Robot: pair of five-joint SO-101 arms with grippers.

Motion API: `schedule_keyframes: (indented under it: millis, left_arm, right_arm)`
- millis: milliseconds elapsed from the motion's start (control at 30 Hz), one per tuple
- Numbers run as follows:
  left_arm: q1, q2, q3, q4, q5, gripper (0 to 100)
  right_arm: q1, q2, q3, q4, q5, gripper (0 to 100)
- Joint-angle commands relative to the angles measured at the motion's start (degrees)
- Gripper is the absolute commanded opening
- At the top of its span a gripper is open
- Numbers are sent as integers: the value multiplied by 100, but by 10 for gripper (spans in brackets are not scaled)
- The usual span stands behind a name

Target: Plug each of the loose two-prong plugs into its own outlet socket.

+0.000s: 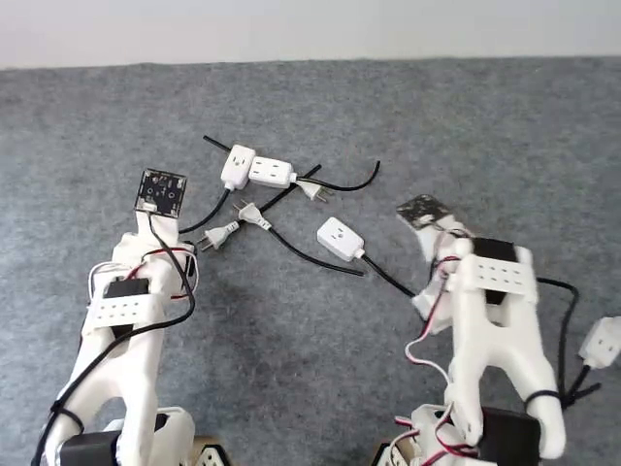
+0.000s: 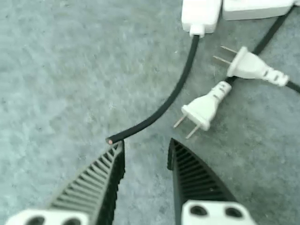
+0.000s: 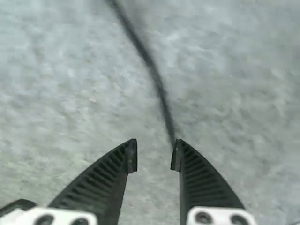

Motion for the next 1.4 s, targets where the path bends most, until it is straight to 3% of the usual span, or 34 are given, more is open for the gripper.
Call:
schedule_keyframes:
  millis: [0,233,567,1033,1233,1367]
  left_arm:
    - [-457,-105,-13,-387,26,141]
    - [-756,-105,31,-413,35,141]
    - [-695,18,-4,-422,0,141]
    - [-686,475,-365,-387,18,141]
    - [-686,475,-365,-387,26,141]
    - [-686,475,-365,-387,26,141]
  right_arm:
    - [-321,-215,-26,92,-281,122]
    - [215,-207,440,-840,-26,122]
    - [760,-145,448,-1024,1389,122]
    - [778,-154,1160,-1842,1398,116]
    - [725,-154,1160,-1851,1424,9]
    - [769,-154,1160,-1851,1424,10]
